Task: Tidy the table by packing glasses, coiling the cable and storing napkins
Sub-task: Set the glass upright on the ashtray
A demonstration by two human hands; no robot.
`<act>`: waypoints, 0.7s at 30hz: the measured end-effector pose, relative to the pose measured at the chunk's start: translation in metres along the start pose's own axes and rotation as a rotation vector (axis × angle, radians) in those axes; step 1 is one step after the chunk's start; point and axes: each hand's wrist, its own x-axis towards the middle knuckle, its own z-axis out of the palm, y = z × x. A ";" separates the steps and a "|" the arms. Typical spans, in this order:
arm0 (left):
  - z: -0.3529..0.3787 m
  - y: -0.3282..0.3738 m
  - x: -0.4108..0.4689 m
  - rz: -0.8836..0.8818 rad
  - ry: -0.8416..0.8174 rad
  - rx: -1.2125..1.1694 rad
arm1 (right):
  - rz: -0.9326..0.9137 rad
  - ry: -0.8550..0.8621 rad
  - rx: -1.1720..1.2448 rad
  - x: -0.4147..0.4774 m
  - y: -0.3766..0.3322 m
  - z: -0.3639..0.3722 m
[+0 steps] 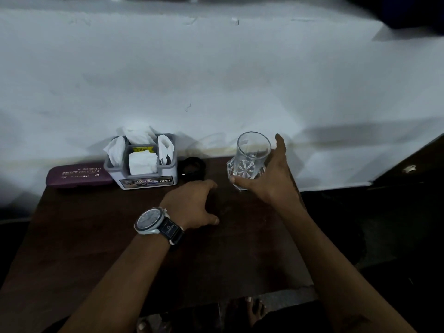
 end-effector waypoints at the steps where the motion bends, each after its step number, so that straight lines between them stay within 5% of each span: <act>1: 0.000 0.000 0.000 -0.001 0.000 0.001 | 0.021 -0.013 -0.035 -0.002 0.002 0.002; 21: 0.003 0.002 0.000 0.003 -0.011 0.039 | 0.057 -0.025 -0.043 0.015 0.010 0.020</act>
